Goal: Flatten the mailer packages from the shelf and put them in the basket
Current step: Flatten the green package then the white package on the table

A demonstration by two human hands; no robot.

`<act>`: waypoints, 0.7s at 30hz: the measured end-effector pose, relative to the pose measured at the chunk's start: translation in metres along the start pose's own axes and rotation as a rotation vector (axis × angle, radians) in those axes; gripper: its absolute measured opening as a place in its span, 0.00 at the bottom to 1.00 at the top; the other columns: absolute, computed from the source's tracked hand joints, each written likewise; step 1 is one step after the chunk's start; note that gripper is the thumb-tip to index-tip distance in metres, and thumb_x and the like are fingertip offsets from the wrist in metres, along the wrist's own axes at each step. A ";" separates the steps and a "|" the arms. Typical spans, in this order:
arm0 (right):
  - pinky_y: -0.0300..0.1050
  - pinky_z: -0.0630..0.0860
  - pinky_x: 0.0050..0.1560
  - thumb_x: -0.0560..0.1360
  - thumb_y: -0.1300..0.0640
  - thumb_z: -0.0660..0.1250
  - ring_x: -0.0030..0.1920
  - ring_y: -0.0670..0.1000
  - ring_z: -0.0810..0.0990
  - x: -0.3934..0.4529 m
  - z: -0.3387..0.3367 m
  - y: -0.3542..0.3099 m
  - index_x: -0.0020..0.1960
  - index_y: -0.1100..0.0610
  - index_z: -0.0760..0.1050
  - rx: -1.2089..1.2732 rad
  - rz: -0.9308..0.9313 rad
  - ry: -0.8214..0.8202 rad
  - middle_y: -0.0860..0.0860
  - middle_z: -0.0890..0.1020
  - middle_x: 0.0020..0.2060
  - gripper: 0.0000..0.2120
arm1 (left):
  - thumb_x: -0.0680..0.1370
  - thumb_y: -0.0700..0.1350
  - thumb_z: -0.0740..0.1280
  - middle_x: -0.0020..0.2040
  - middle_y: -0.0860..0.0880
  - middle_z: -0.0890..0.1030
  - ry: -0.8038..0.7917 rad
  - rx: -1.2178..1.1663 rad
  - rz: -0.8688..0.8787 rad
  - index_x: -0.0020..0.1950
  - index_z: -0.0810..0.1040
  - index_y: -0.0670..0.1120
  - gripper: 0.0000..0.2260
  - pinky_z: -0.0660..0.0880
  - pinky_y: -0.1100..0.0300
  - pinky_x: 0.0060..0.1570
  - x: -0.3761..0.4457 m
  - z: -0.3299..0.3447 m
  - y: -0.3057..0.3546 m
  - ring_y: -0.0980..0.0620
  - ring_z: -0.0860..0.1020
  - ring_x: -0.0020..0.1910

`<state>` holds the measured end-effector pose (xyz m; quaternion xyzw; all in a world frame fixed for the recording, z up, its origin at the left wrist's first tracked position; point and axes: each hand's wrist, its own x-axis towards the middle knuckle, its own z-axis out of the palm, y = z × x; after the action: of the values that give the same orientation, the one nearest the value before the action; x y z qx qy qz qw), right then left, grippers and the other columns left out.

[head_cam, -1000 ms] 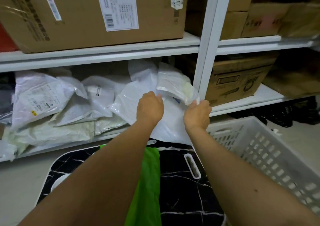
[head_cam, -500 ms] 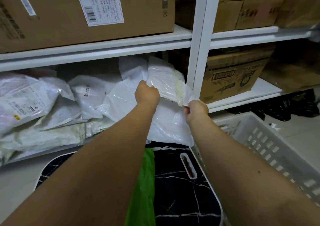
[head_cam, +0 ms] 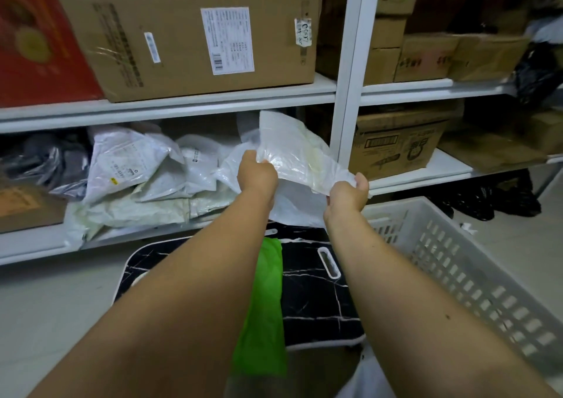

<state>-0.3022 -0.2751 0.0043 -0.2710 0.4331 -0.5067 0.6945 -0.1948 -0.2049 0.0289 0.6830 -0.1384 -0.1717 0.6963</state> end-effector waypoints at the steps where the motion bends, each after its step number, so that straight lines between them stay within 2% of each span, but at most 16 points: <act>1: 0.42 0.75 0.51 0.76 0.70 0.53 0.56 0.54 0.76 -0.012 -0.005 0.001 0.71 0.45 0.67 -0.014 -0.002 0.003 0.51 0.72 0.61 0.29 | 0.72 0.38 0.58 0.47 0.44 0.80 0.017 0.016 -0.001 0.49 0.75 0.52 0.12 0.76 0.51 0.39 -0.008 -0.009 -0.003 0.45 0.77 0.41; 4: 0.39 0.72 0.52 0.76 0.71 0.52 0.55 0.52 0.74 -0.058 -0.024 0.008 0.71 0.47 0.67 -0.060 -0.018 -0.001 0.49 0.71 0.58 0.30 | 0.70 0.38 0.57 0.47 0.42 0.80 0.066 0.004 -0.008 0.43 0.74 0.51 0.10 0.79 0.46 0.47 -0.037 -0.042 -0.015 0.39 0.80 0.46; 7: 0.37 0.69 0.54 0.76 0.72 0.52 0.55 0.50 0.72 -0.097 -0.041 0.020 0.72 0.50 0.67 -0.091 -0.031 -0.017 0.49 0.70 0.57 0.30 | 0.74 0.34 0.56 0.51 0.43 0.80 0.098 -0.076 -0.041 0.51 0.76 0.49 0.14 0.79 0.45 0.51 -0.069 -0.072 -0.024 0.40 0.80 0.49; 8: 0.37 0.69 0.54 0.76 0.72 0.52 0.55 0.50 0.72 -0.107 -0.044 0.023 0.72 0.50 0.67 -0.100 -0.034 -0.026 0.49 0.70 0.59 0.29 | 0.75 0.34 0.56 0.51 0.44 0.80 0.120 -0.090 -0.046 0.55 0.76 0.47 0.16 0.79 0.48 0.51 -0.078 -0.082 -0.026 0.42 0.80 0.48; 10: 0.40 0.72 0.54 0.76 0.72 0.53 0.56 0.52 0.74 -0.128 -0.050 0.032 0.72 0.50 0.67 -0.133 -0.037 -0.043 0.52 0.71 0.64 0.30 | 0.76 0.34 0.55 0.50 0.45 0.79 0.167 -0.100 -0.046 0.56 0.76 0.47 0.15 0.76 0.53 0.46 -0.097 -0.103 -0.029 0.44 0.77 0.46; 14: 0.50 0.76 0.60 0.75 0.71 0.54 0.60 0.58 0.76 -0.165 -0.057 0.054 0.71 0.48 0.68 -0.198 -0.038 -0.093 0.55 0.72 0.66 0.30 | 0.76 0.35 0.56 0.57 0.43 0.79 0.233 -0.120 -0.079 0.62 0.74 0.45 0.17 0.74 0.53 0.48 -0.121 -0.146 -0.045 0.44 0.77 0.49; 18: 0.43 0.75 0.56 0.75 0.72 0.54 0.59 0.54 0.76 -0.196 -0.067 0.079 0.72 0.50 0.68 -0.280 -0.048 -0.122 0.53 0.74 0.65 0.30 | 0.74 0.35 0.55 0.47 0.43 0.79 0.305 -0.178 -0.096 0.54 0.76 0.46 0.14 0.71 0.61 0.34 -0.144 -0.186 -0.069 0.46 0.74 0.40; 21: 0.44 0.75 0.59 0.74 0.72 0.55 0.59 0.55 0.77 -0.207 -0.071 0.099 0.71 0.51 0.69 -0.345 -0.074 -0.160 0.53 0.76 0.63 0.29 | 0.74 0.35 0.55 0.48 0.42 0.80 0.329 -0.208 -0.136 0.52 0.77 0.46 0.15 0.76 0.54 0.36 -0.148 -0.207 -0.094 0.45 0.77 0.41</act>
<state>-0.3407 -0.0422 -0.0428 -0.4413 0.4464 -0.4269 0.6509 -0.2442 0.0449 -0.0652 0.6341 0.0423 -0.1178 0.7630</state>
